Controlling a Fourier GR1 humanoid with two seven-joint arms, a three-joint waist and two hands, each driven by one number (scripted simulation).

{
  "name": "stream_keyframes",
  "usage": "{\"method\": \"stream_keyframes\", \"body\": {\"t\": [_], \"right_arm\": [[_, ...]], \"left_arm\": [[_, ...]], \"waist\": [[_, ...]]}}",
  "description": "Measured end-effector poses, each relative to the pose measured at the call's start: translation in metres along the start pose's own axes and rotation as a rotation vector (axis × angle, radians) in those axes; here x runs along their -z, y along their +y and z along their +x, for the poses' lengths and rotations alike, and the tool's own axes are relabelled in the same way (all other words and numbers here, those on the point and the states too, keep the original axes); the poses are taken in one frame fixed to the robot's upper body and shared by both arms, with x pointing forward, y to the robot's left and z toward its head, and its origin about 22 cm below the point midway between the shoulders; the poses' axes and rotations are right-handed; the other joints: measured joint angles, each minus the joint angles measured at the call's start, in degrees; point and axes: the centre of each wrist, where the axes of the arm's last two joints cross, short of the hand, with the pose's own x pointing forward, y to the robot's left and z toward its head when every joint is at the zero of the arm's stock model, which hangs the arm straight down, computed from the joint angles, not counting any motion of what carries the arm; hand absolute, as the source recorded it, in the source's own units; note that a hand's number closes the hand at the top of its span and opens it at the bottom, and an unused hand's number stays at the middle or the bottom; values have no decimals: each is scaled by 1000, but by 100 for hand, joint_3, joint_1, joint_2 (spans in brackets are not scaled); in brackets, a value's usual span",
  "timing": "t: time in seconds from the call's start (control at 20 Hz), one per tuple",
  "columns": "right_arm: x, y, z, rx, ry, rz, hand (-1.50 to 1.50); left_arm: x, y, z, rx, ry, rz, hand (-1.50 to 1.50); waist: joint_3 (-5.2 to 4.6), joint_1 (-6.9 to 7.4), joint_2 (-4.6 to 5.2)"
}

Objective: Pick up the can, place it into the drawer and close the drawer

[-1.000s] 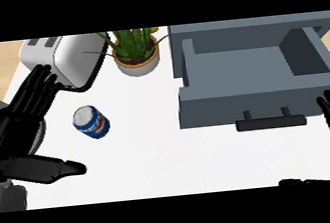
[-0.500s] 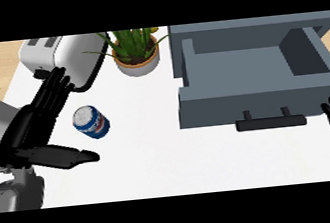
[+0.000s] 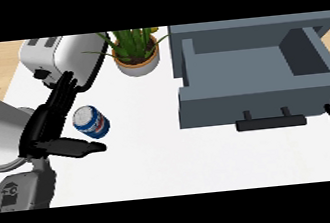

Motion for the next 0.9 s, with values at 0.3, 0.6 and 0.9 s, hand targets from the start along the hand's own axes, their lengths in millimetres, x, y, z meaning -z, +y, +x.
{"method": "stream_keyframes", "body": {"t": [0.3, 0.6, 0.9], "right_arm": [[0, -3, -1, 5, 4, -2, -150], [2, -6, -1, 3, 0, -1, -150], [5, -8, -2, 3, 2, 0, -150]], "left_arm": [[-1, 12, -15, 11, 9, 26, -150], [-10, 26, -42, 24, 31, 37, -150], [-13, 34, -72, 34, 47, 45, -150]], "waist": [[-1, 4, -1], [-1, 6, -1], [-2, 0, 0]]}}
